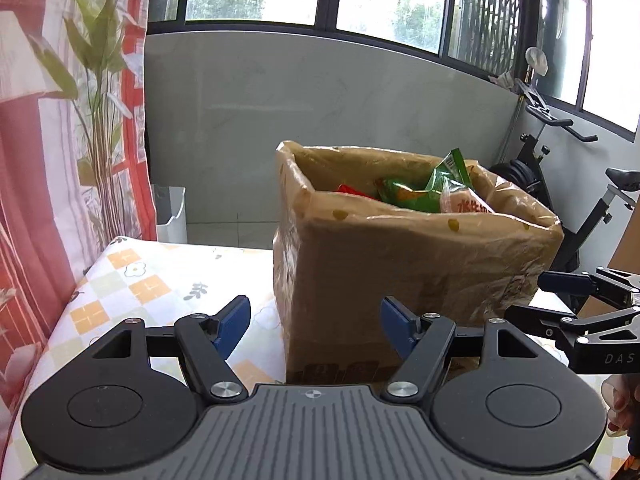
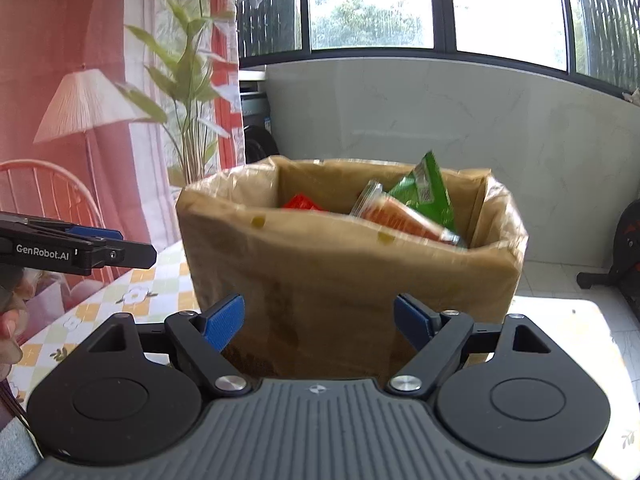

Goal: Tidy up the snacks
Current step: 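Move both tools back down toward the green biscuit packet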

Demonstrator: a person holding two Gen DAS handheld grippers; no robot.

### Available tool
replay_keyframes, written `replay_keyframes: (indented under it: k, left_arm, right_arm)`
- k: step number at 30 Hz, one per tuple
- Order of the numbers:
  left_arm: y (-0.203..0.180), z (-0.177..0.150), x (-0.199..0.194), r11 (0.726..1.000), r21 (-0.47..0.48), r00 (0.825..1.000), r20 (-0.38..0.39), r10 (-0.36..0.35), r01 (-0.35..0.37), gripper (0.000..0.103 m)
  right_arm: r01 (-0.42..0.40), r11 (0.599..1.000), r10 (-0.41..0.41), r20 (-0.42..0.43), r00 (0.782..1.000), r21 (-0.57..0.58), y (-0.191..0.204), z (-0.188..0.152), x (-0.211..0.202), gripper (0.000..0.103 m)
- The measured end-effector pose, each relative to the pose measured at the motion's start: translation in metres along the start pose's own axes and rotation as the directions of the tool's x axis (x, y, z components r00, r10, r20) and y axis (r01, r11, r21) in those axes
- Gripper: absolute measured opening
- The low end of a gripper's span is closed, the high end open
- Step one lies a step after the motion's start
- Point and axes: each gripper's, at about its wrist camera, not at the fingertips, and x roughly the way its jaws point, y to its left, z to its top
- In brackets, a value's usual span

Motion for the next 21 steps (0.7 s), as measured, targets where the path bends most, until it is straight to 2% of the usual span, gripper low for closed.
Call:
replay_keyframes:
  k: [21]
  left_arm:
    - [0.033, -0.054, 0.042, 0.998, -0.043, 0.989, -0.144, 0.032, -0.039, 0.073]
  right_arm:
    - [0.017, 0.998, -0.009, -0.12, 0.993, 0.066, -0.006, -0.064, 0.033, 0.082]
